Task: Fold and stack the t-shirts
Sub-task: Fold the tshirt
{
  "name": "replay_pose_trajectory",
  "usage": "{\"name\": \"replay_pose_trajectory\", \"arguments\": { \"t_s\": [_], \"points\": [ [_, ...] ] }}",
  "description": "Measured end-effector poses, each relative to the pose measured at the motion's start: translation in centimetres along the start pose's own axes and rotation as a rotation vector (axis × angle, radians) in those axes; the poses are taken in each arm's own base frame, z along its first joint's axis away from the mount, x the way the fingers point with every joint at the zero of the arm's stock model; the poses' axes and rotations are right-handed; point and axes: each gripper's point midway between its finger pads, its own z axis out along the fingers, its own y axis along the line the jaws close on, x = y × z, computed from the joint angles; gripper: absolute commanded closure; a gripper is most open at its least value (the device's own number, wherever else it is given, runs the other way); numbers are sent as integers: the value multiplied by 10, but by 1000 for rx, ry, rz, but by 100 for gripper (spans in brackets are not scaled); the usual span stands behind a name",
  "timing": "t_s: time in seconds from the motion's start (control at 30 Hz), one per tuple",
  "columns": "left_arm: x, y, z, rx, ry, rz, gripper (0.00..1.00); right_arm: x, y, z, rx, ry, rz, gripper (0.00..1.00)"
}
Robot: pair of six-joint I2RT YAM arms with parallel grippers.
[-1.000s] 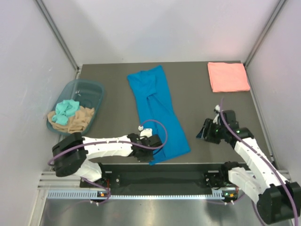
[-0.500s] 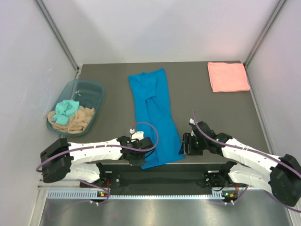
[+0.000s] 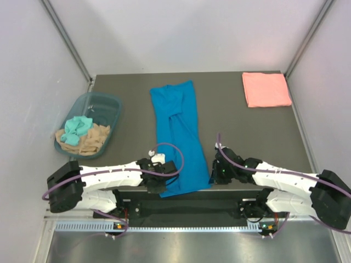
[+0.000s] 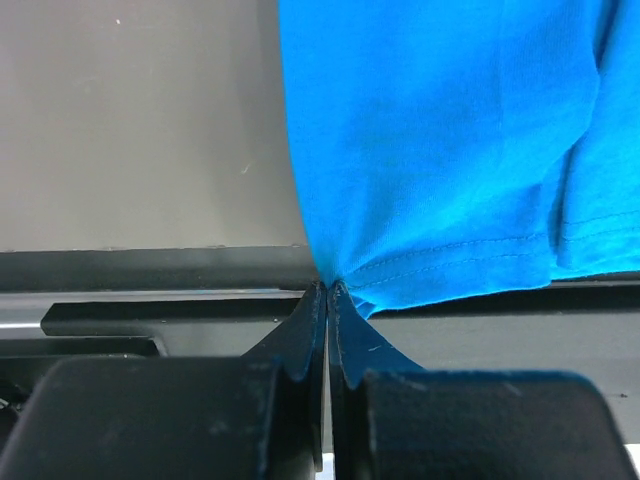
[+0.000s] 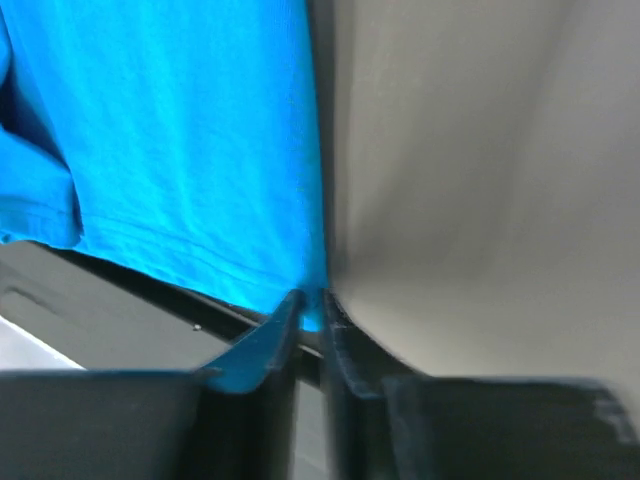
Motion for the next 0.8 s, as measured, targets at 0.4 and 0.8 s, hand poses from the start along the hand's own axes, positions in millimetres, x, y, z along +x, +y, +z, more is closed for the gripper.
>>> {"name": "replay_pose_trajectory", "arguments": {
  "t_s": [0.4, 0.8],
  "points": [
    [-2, 23, -4, -85, -26, -14, 89, 23, 23, 3, -17, 0, -14, 84],
    [-78, -20, -52, 47, -199, -67, 49, -54, 36, -29, 8, -174, 11, 50]
  ]
}}
